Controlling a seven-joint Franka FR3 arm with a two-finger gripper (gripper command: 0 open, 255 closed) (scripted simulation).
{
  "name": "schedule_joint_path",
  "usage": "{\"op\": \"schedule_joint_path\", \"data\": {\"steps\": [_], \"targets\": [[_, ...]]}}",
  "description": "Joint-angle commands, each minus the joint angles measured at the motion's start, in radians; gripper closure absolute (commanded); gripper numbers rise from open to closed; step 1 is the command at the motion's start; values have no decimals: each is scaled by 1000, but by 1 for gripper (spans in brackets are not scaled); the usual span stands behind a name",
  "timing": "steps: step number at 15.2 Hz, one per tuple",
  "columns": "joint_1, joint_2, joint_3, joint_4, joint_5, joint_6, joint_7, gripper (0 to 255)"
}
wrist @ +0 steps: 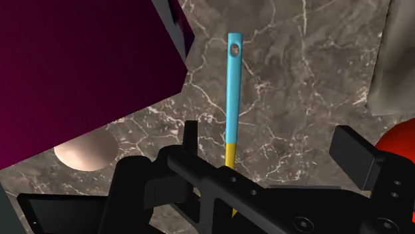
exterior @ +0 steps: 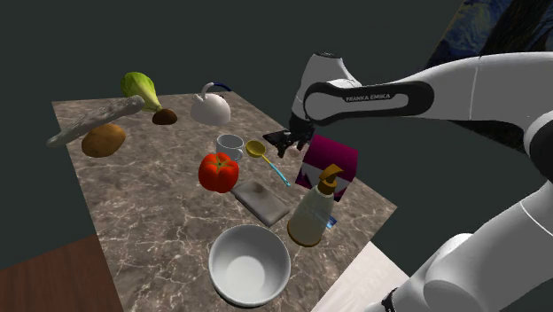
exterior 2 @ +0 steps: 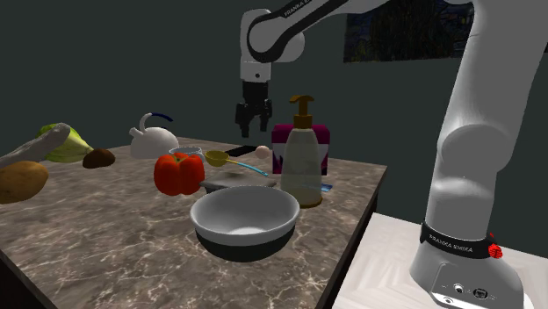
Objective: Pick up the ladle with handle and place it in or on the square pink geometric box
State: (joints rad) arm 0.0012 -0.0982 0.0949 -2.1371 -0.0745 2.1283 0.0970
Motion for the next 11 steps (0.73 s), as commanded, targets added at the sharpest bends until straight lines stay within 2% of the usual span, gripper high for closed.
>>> {"op": "schedule_joint_path", "data": {"steps": [1, 10, 11], "targets": [[0, 78, 6, 52, -30, 22, 16, 0], [25, 429, -3, 338, -160, 63, 74, 0], [25, 436, -5, 334, -162, 74, 75, 0]]}}
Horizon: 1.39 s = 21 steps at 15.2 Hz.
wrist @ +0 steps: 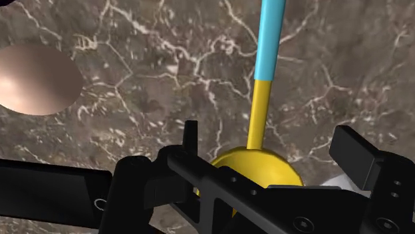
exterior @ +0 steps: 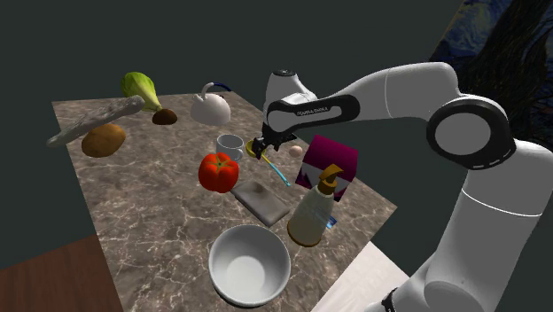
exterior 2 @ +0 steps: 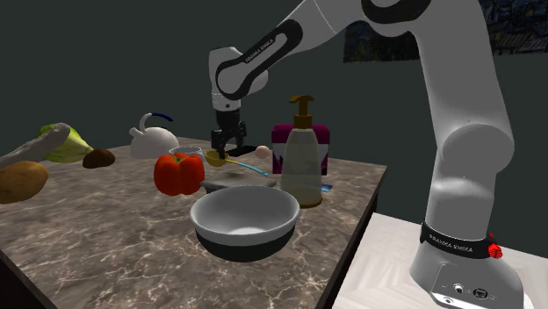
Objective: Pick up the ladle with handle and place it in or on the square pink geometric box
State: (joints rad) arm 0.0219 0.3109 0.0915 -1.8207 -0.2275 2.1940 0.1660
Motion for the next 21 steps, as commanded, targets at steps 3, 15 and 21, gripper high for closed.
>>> {"op": "schedule_joint_path", "data": {"steps": [3, 15, 21], "targets": [[2, 48, -5, 7, -15, 40, 10, 0], [0, 76, -10, -2, -22, 77, 14, 0], [0, 76, -10, -2, -22, 76, 14, 255]]}}
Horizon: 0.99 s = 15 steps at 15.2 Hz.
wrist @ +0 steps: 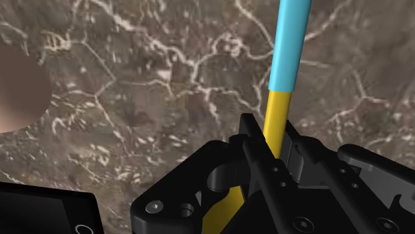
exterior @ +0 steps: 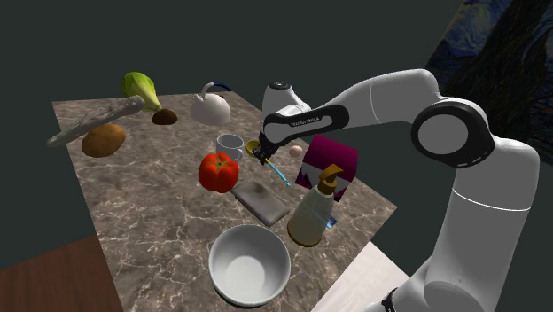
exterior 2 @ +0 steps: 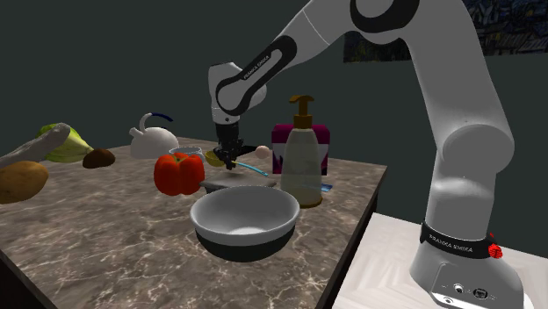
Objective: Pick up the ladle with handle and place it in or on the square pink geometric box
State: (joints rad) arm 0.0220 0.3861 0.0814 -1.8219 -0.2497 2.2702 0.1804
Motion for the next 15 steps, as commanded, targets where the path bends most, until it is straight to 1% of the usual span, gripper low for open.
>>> {"op": "schedule_joint_path", "data": {"steps": [1, 4, 15], "targets": [[0, 0, 0, 0, 0, 0, 0, 255], [0, 1, 0, -1, 0, 0, 0, 255], [-3, -65, 9, 57, 24, -121, -30, 255]]}}
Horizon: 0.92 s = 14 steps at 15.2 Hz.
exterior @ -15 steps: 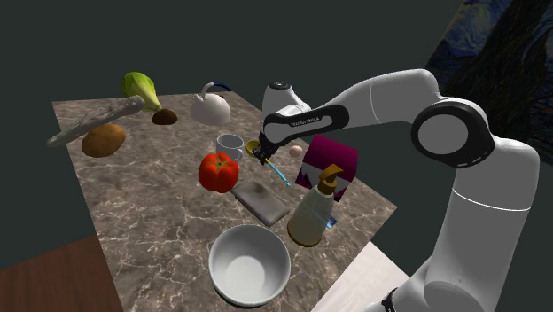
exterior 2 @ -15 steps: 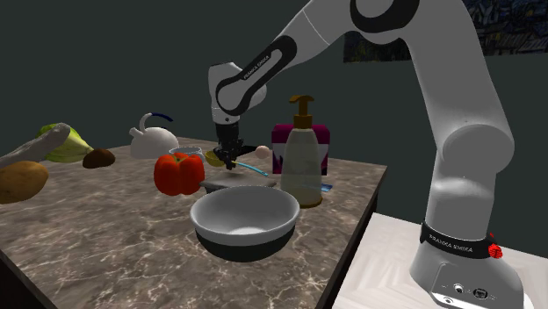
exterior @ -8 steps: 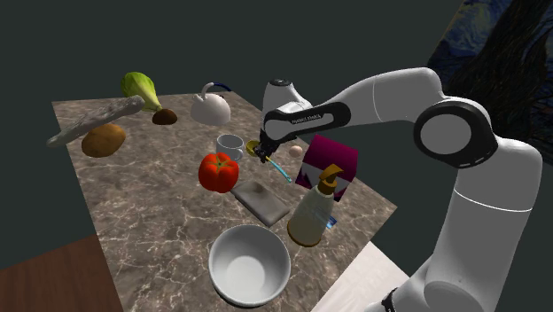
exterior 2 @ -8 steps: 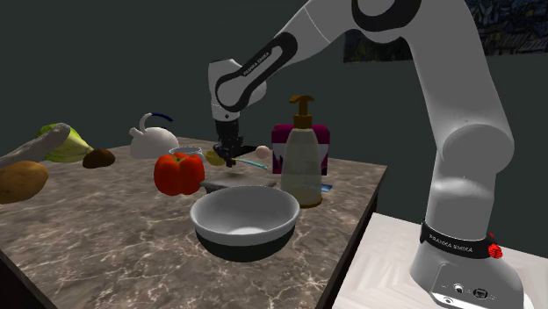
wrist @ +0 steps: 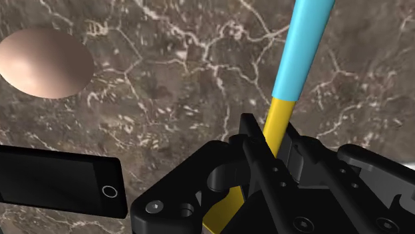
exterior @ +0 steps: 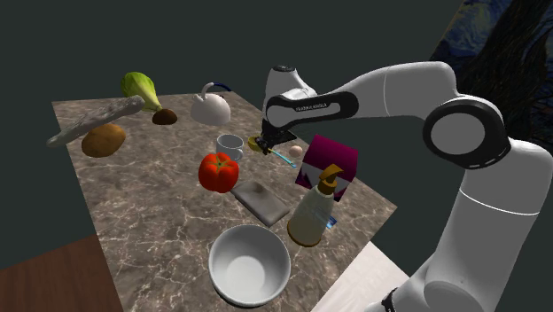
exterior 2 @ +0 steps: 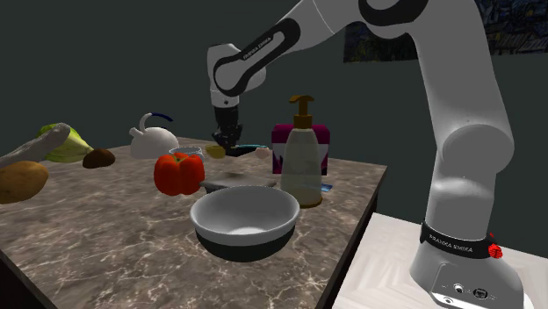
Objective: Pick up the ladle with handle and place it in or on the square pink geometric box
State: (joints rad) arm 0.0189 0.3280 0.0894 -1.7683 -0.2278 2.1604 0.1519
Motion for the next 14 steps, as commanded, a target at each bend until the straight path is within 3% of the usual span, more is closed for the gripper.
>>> {"op": "schedule_joint_path", "data": {"steps": [1, 14], "targets": [[0, -12, 1, 10, 4, -22, -4, 255], [1, -59, 7, 120, 24, -177, -36, 255]]}}
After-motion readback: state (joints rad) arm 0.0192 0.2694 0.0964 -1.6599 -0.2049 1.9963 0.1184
